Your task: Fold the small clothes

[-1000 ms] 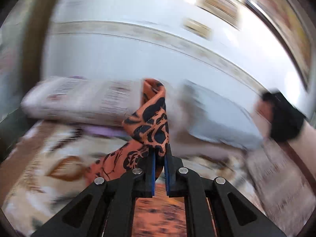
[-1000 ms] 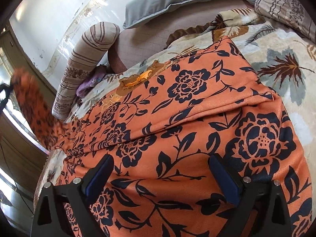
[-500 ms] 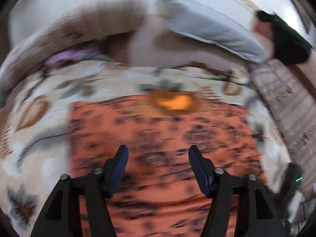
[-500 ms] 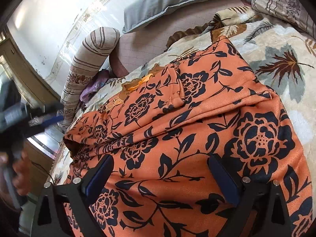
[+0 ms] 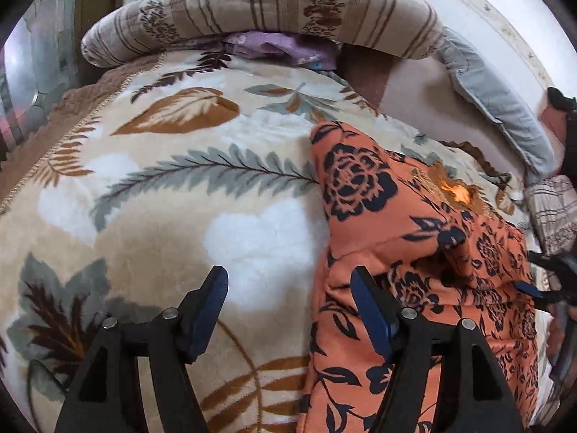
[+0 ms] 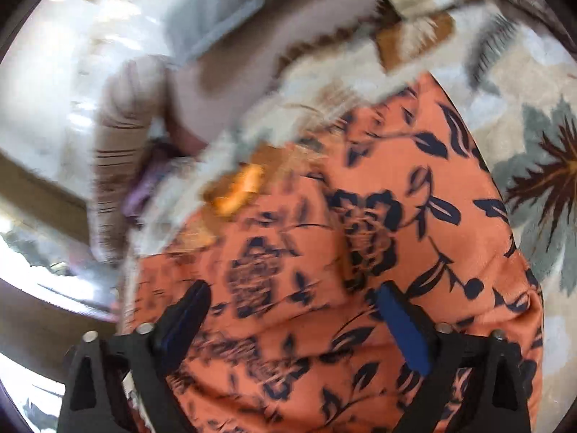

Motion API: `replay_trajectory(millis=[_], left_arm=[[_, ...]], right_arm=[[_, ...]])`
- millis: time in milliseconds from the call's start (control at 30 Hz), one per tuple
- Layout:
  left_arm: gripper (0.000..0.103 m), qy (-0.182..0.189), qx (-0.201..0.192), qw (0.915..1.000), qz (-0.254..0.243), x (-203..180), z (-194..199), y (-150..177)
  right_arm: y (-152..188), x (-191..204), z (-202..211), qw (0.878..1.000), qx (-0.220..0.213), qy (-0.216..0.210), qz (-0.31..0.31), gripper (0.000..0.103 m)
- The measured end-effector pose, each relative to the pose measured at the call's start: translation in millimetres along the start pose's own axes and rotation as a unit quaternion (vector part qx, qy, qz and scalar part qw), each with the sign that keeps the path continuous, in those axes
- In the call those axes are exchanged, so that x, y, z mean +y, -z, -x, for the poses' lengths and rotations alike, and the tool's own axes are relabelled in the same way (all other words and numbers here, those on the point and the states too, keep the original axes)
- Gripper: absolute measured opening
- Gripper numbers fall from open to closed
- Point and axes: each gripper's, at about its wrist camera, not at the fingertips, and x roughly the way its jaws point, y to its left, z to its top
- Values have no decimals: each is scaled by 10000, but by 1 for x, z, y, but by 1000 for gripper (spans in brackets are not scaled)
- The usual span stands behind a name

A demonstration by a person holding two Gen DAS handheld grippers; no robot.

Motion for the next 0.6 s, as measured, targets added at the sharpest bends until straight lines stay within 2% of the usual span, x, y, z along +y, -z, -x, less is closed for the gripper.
replay_trajectory(millis=[67, 133, 167, 200, 267, 467, 533, 600], left_arm=[[71, 104, -66, 9999, -110, -4, -3, 3], [71, 169, -90, 9997, -180, -8, -6, 4], [71, 233, -62, 9996, -119, -8, -8, 4], [71, 333, -8, 9994, 1, -7, -9, 3], [71, 594, 18, 9980, 234, -2, -8, 2], [71, 508, -144, 9980, 343, 6, -2, 0], [71, 514, -156, 9977, 423, 9, -3, -1], [71, 513, -170, 9975, 465, 9, -4, -3]], right_arm=[[2, 0, -10, 9997, 63, 211, -72, 65], [4, 6, -14, 9990, 65, 437, 91, 61], [3, 11, -16, 9983, 112, 533, 204, 49], [1, 15, -19, 9974, 167, 629, 309, 24], [-3, 21, -18, 9955, 178, 786, 493, 14], [0, 58, 35, 9873, -684, 900, 1114, 12], [6, 58, 50, 9802, -987, 1197, 1230, 12], [9, 39, 48, 9750, -1001, 1615, 1156, 12]])
